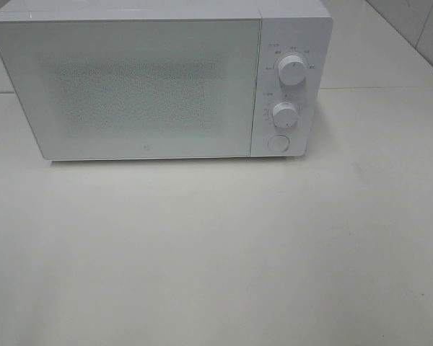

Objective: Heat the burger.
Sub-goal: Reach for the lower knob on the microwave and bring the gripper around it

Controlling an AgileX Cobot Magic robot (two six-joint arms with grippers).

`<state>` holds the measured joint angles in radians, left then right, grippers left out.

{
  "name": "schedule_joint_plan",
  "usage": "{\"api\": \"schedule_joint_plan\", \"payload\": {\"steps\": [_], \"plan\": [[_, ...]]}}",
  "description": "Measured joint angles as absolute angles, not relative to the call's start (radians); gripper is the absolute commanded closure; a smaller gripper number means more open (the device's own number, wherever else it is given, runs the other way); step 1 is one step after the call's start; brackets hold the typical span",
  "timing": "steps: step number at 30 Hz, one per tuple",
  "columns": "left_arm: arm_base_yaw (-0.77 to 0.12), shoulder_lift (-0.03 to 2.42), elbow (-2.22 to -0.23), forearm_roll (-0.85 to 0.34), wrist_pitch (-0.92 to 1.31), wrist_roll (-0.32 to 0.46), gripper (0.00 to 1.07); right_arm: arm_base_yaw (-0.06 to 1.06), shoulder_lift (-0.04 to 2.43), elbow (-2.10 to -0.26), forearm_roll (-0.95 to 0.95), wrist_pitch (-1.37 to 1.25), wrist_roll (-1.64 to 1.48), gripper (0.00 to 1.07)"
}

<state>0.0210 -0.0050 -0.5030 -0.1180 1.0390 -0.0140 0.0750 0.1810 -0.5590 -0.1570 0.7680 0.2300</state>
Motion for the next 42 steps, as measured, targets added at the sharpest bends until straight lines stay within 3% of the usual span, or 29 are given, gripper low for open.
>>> {"api": "schedule_joint_plan", "payload": {"steps": [25, 42], "plan": [[0.021, -0.005, -0.503, -0.118, 1.039, -0.014, 0.07, 0.075, 0.612, -0.558, -0.162, 0.422, 0.231, 0.32], [0.021, -0.005, -0.503, -0.118, 1.039, -0.014, 0.07, 0.075, 0.837, -0.391, -0.168, -0.040, 0.231, 0.32]]}}
